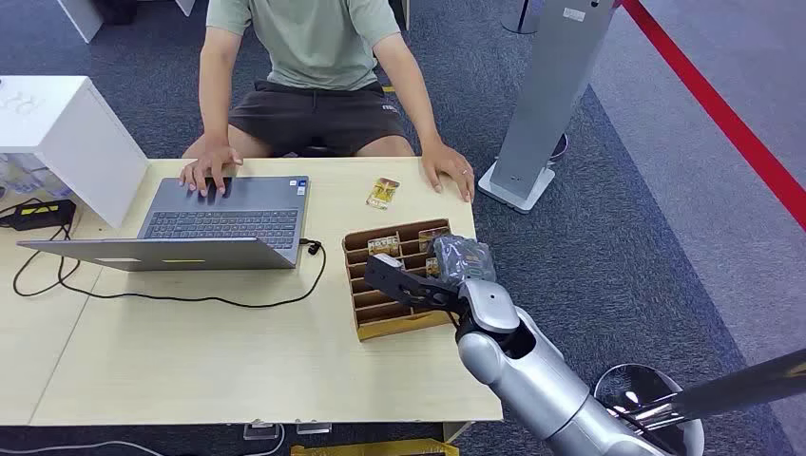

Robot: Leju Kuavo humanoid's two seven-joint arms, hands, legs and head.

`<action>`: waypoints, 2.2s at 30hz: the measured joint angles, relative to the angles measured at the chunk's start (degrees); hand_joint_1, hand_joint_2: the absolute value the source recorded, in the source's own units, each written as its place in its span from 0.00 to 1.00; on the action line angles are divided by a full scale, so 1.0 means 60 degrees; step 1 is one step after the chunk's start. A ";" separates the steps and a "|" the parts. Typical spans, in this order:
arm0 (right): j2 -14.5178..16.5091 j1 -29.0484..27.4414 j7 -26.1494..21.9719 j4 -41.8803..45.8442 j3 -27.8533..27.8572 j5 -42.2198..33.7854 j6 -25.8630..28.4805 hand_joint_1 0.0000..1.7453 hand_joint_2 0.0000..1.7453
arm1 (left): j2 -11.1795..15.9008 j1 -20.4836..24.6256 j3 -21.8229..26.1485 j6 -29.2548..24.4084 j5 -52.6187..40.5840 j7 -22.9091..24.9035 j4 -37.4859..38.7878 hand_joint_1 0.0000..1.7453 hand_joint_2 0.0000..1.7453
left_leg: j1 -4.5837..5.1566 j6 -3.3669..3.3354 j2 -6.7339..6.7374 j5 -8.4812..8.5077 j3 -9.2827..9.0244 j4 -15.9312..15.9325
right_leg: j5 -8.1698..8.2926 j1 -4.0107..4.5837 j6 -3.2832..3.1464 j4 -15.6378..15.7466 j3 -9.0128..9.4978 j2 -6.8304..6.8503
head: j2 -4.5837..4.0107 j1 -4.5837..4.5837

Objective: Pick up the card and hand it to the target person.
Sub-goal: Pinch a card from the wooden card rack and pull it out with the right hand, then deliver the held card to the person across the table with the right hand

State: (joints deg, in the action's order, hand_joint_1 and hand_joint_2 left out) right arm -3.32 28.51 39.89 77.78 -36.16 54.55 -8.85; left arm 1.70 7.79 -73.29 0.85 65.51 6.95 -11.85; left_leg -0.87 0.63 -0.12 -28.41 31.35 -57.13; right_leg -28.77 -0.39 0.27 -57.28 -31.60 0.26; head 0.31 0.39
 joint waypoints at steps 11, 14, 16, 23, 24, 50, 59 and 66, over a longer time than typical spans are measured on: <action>0.0015 0.0059 0.0000 -0.0277 -0.0137 -0.0032 0.0027 0.60 1.00 | 0.0000 -0.0015 0.0000 -0.0002 0.0014 -0.0035 0.0000 0.00 0.00 | 0.0000 0.0000 0.0000 0.0000 -0.0001 0.0000 | 0.0000 0.0000 0.0000 0.0000 0.0000 0.0000 | 0.0000 0.0000; 0.0015 0.0057 0.0000 -0.0282 -0.0147 0.0009 0.0023 0.64 1.00 | 0.0000 -0.0023 0.0000 -0.0004 0.0014 -0.0056 0.0000 0.00 0.00 | 0.0000 0.0000 0.0000 0.0000 -0.0001 0.0000 | 0.0000 0.0000 0.0000 0.0000 -0.0001 0.0000 | 0.0000 -0.0003; 0.0014 0.0049 0.0000 -0.0282 -0.0146 0.0066 0.0013 0.69 1.00 | 0.0000 -0.0025 0.0000 -0.0004 0.0007 -0.0071 0.0000 0.00 0.00 | 0.0000 0.0000 0.0001 0.0000 -0.0002 0.0000 | 0.0000 0.0000 0.0000 0.0000 -0.0001 0.0000 | 0.0000 -0.0004; 0.0015 0.0009 0.0000 -0.0272 -0.0111 0.0284 -0.0029 0.98 1.00 | 0.0000 -0.0025 -0.0023 -0.0003 -0.0066 -0.0080 0.0000 0.00 0.00 | 0.0000 0.0000 0.0002 0.0000 -0.0005 0.0000 | 0.0000 0.0000 0.0000 0.0001 0.0000 0.0000 | 0.0000 -0.0001; 0.0015 0.0009 0.0000 -0.0269 -0.0108 0.0311 -0.0029 1.00 1.00 | 0.0000 -0.0025 -0.0033 -0.0003 -0.0073 -0.0080 0.0000 0.00 0.00 | 0.0000 0.0000 0.0002 0.0000 -0.0006 0.0000 | 0.0000 0.0000 0.0000 0.0001 0.0000 0.0000 | 0.0000 -0.0001; 0.0185 0.1387 -0.0168 0.0192 -0.0365 0.0021 0.0154 1.00 1.00 | -0.0175 0.0214 -0.0735 0.0371 -0.1597 0.0065 -0.0036 0.00 0.00 | 0.0000 0.0007 0.0002 0.0007 -0.0002 0.0000 | 0.0002 0.0000 -0.0002 -0.0009 0.0000 -0.0004 | 0.0000 -0.0015; 0.0859 0.3815 -0.1444 -0.1043 -0.1167 -0.1052 0.1236 1.00 1.00 | -0.0160 0.0310 -0.1304 0.0561 -0.2136 0.0182 -0.0034 0.00 0.00 | 0.0000 0.0007 -0.0002 0.0009 0.0009 -0.0001 | 0.0002 0.0000 -0.0002 -0.0012 -0.0006 0.0004 | 0.0000 -0.0011; 0.1553 0.4645 -0.2791 -0.3270 -0.1457 -0.1465 0.2348 1.00 1.00 | -0.0198 0.0326 -0.1544 0.0630 -0.2310 0.0231 -0.0033 0.00 0.00 | 0.0000 0.0006 -0.0006 0.0009 0.0015 -0.0001 | 0.0002 0.0000 -0.0002 -0.0012 -0.0008 0.0008 | 0.0000 0.0001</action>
State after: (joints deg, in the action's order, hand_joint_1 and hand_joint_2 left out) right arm 6.00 56.38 23.14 58.16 -44.90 45.76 5.24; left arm 0.52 9.75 -82.55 4.63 51.65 8.34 -12.04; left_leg -0.87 0.67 -0.16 -28.35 31.44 -57.13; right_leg -28.76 -0.39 0.26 -57.35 -31.65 0.31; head 0.31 0.40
